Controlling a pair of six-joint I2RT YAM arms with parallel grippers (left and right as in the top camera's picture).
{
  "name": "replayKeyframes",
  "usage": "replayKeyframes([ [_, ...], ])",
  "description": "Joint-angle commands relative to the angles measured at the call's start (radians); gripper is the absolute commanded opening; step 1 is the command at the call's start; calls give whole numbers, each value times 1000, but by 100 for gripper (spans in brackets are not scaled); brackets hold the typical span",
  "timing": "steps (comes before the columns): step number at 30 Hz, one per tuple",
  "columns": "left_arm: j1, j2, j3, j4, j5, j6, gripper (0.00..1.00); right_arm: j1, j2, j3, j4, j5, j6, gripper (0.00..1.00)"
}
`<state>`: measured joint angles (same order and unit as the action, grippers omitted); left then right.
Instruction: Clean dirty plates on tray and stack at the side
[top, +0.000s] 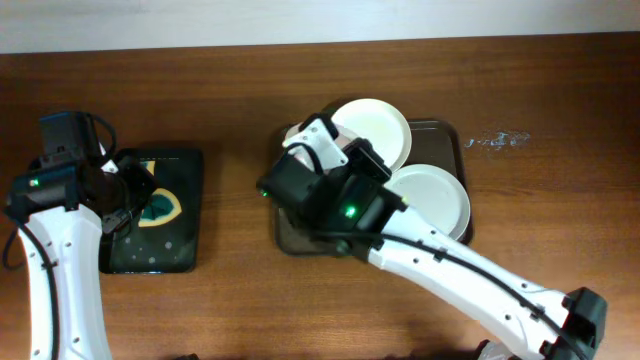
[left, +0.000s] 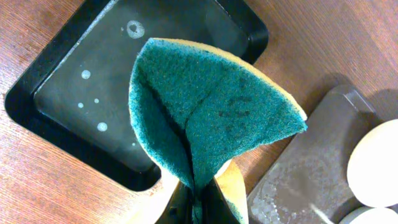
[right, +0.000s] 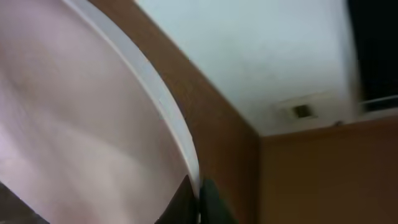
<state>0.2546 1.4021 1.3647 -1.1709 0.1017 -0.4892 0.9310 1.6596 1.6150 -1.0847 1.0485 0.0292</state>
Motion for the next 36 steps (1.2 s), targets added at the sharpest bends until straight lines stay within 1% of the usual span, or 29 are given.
replayKeyframes([
  [1, 5, -13, -27, 11, 7, 19, 0, 56, -19, 27, 21, 227, -108, 4],
  [6, 5, -12, -39, 29, 7, 19, 0, 93, -19, 26, 99, 246, -95, 4],
  [7, 5, -12, -39, 29, 7, 19, 0, 93, -19, 26, 116, 239, -62, 4],
  [8, 5, -12, -39, 30, 7, 19, 0, 84, -18, 21, 116, 183, 10, 4],
  [9, 5, -12, -39, 30, 7, 20, 0, 53, -15, 2, 117, 64, 90, 4],
  [10, 5, -12, -39, 30, 7, 20, 0, -12, 3, -36, 118, -112, 151, 4],
  [11, 5, -12, -39, 29, 7, 20, 0, -79, 35, -72, 116, -330, 156, 4],
  [12, 5, -12, -39, 29, 7, 20, 0, -124, 58, -78, 98, -500, 181, 4],
  [13, 5, -12, -39, 29, 7, 20, 0, -194, 63, -78, 99, -642, 280, 4],
  [14, 5, -12, -39, 29, 7, 20, 0, -266, 47, -76, 114, -758, 313, 4],
  [15, 5, -12, -39, 27, 7, 20, 0, -317, 35, -75, 118, -839, 313, 4],
  [16, 5, -12, -39, 25, 7, 20, 0, -407, 22, -75, 116, -965, 313, 4],
  [17, 5, -12, -39, 25, 7, 20, 0, -546, 19, -75, 97, -1148, 312, 4],
  [18, 5, -12, -40, 25, 7, 20, 0, -676, 27, -76, 67, -1250, 312, 4],
  [19, 5, -12, -39, 26, 7, 20, 0, -843, 35, -81, 48, -1247, 309, 4],
  [21, 5, -12, -39, 26, 7, 20, 0, -1067, 35, -98, 66, -1243, 309, 4],
  [23, 5, -12, -40, 34, 7, 20, 0, -1301, 36, -139, 162, -1244, 310, 4],
  [25, 5, -12, -39, 31, 8, 20, 0, -1424, 46, -201, 285, -1244, 313, 4],
  [27, 4, -12, -39, 32, 14, 20, 0, -1491, 85, -256, 397, -1239, 313, 7],
  [29, 4, -12, -40, 34, 14, 20, 0, -1511, 180, -263, 484, -1240, 313, 10],
  [30, 4, -12, -39, 34, 14, 20, 0, -1507, 199, -263, 499, -1241, 313, 13],
  [32, 4, -12, -40, 36, 14, 20, 0, -1492, 205, -261, 513, -1273, 313, 64],
  [33, 4, -12, -39, 37, 14, 20, 0, -1492, 193, -258, 513, -1332, 313, 69],
  [35, 4, -12, -40, 36, 14, 20, 0, -1484, 154, -242, 516, -1506, 312, 69],
  [36, 4, -12, -39, 36, 14, 20, 0, -1452, 127, -238, 533, -1646, 286, 69],
])
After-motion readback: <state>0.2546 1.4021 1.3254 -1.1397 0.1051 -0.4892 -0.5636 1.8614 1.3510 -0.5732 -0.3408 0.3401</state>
